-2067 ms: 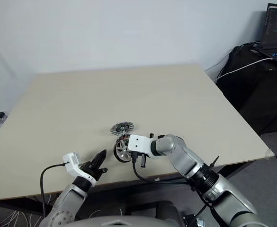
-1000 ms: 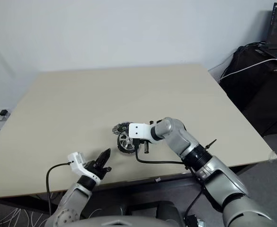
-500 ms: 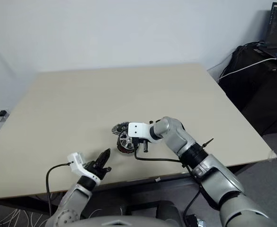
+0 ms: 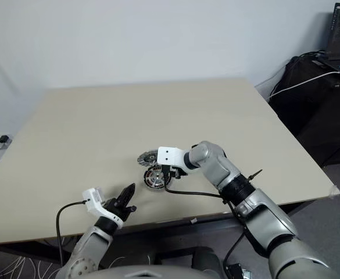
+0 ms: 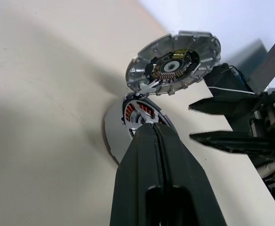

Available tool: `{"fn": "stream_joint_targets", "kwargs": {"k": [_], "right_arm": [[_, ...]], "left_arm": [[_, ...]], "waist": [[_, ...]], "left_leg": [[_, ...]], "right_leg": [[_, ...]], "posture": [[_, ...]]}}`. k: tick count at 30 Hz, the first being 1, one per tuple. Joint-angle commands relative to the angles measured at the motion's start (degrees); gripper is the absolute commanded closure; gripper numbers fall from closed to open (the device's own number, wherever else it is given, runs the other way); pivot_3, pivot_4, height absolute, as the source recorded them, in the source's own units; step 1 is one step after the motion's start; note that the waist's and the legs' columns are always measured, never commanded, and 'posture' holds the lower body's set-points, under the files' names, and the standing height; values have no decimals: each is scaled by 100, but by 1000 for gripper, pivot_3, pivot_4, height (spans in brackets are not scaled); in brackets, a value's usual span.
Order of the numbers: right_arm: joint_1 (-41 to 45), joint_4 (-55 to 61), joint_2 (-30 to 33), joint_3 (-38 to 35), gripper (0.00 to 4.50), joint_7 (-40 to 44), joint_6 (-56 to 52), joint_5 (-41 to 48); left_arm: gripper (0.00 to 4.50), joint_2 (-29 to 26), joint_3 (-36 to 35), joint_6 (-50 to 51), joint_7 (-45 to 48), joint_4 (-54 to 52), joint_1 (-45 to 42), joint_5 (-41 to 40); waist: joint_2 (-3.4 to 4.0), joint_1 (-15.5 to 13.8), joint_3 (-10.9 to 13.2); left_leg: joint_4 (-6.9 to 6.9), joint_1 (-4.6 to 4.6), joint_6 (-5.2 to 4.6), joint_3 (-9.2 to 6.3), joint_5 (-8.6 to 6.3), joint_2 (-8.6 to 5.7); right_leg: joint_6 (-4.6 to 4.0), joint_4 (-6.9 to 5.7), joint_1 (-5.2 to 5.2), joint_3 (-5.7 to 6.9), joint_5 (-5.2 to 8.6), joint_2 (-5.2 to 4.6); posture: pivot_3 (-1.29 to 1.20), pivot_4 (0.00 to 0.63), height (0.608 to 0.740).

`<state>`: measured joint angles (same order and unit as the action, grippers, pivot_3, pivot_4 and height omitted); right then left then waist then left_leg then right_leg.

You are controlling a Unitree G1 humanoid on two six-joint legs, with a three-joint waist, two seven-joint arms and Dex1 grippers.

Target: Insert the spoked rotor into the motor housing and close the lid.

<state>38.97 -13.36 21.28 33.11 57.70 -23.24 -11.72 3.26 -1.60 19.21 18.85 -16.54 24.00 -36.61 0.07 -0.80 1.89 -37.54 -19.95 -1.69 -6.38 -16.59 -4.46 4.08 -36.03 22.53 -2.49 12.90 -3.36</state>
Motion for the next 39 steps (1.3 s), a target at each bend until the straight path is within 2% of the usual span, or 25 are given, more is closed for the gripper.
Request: {"fn": "stream_joint_targets", "kwargs": {"k": [1,4,5,7,11,12,17,19,23,28,33,39], "right_arm": [[-18,680,-137,-765,2456,-173,-118,543],[-445,1525,-493,-1696,2456,-322,-964,1559],[-631,1808,-556,-1897,2633,-406,-1221,1761],[-1113,2358,-640,-2123,3070,-685,-1699,2002],[-2079,3022,-791,-2038,4391,-1370,-2260,2074],[-2330,3091,-838,-1887,4453,-1553,-2228,1986],[-2920,2933,-1132,-1247,4453,-2376,-1754,1534],[-2945,2568,-1207,-971,4453,-2831,-1189,1106],[-2806,2009,-1566,-844,4453,-3280,-614,920],[-2420,1347,-1842,-963,4453,-3428,-343,936],[-2052,751,-1970,-1075,4453,-3482,-146,966],[-2030,373,-2027,-1088,4453,-3424,-145,963]], "left_arm": [[4500,10,30,-73,82,-56,-56,-44],[4500,-2,19,-72,89,-90,-30,-58],[4500,-10,16,-72,87,-102,-21,-53],[4500,-39,-11,-59,81,-132,-2,-60],[4500,-143,-47,19,77,-165,-11,-76],[4500,-181,-47,48,75,-164,-39,-75],[4500,-280,-40,111,61,-172,-148,-72],[4500,-289,-45,115,43,-183,-164,-65],[4500,-303,-45,120,29,-214,-146,-49],[4500,-395,-10,137,1,-265,-106,45],[4500,-681,212,93,4,-298,-93,491],[4500,-859,391,109,52,-287,-68,711]], "waist": [[0,-1,0],[0,-6,-1],[0,-13,-1],[-1,-42,-3],[3,-44,-3],[6,-38,-5],[21,23,-3],[20,25,-3],[17,18,-5],[18,25,-5],[20,40,-4],[23,83,-5]], "left_leg": [[0,0,0,0,0,0],[3,-1,-1,-5,-1,2],[6,-2,-1,-6,-2,2],[6,-5,-3,-12,-3,1],[6,-9,-4,-8,-9,-3],[6,-10,-2,-8,-10,-2],[5,-5,28,-1,-17,4],[5,0,35,0,-13,5],[0,6,36,0,-11,3],[0,6,36,0,-10,4],[4,7,10,-3,5,5],[9,8,11,-3,5,4]], "right_leg": [[0,0,1,0,0,0],[1,1,0,2,0,0],[1,1,1,2,0,0],[0,3,1,8,1,-2],[0,5,5,8,2,-8],[-1,4,6,8,3,-8],[10,-1,8,2,11,0],[29,-2,3,0,23,3],[28,-2,-6,0,23,3],[7,-3,-4,-2,6,8],[0,-4,-2,-1,1,12],[-1,-6,-1,-2,1,11]], "posture": [[0,0,740],[0,0,740],[0,0,740],[0,0,740],[0,0,740],[0,0,740],[0,0,740],[0,0,740],[0,0,740],[0,0,740],[0,0,740],[0,0,740]]}}
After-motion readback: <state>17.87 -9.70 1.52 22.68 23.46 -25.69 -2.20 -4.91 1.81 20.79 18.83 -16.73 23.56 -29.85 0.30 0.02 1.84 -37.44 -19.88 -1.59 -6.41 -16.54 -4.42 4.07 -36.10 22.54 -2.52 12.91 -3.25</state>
